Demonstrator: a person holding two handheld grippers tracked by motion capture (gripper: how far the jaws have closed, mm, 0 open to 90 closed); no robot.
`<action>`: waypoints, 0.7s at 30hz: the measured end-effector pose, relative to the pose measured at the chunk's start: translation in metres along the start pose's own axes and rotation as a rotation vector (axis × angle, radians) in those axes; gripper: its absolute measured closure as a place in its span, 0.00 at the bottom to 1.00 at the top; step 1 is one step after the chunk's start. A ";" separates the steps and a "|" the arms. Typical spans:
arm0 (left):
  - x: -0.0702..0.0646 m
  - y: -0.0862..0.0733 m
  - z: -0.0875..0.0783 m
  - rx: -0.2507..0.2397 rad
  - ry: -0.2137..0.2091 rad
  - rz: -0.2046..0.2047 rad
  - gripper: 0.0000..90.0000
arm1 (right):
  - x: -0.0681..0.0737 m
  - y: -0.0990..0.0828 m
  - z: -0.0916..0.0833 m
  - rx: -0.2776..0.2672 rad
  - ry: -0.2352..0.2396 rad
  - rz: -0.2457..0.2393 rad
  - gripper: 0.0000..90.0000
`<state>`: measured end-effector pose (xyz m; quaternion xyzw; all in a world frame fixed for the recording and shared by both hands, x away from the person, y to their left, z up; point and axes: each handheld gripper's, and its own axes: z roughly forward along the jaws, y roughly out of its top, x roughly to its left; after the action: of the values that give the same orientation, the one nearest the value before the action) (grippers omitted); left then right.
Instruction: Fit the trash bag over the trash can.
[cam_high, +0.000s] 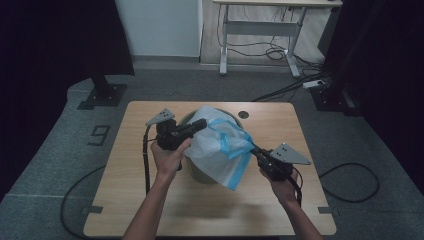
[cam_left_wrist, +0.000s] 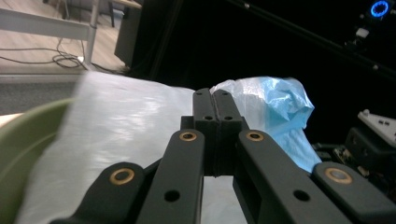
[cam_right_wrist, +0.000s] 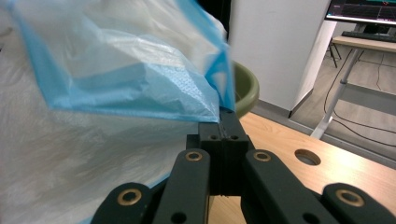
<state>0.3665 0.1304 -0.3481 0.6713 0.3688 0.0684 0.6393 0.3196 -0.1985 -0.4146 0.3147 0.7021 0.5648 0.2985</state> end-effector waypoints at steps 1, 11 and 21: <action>0.001 0.000 -0.002 -0.004 0.004 -0.002 1.00 | 0.000 -0.001 -0.001 0.001 -0.001 -0.001 0.99; 0.009 -0.001 -0.018 -0.030 0.040 -0.010 1.00 | 0.018 -0.018 -0.020 0.029 0.080 -0.033 0.98; 0.010 -0.001 -0.025 -0.029 0.029 -0.013 1.00 | 0.030 -0.037 -0.038 0.075 0.176 -0.030 0.88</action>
<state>0.3597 0.1561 -0.3486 0.6586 0.3812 0.0791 0.6439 0.2671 -0.2043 -0.4462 0.2645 0.7509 0.5589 0.2320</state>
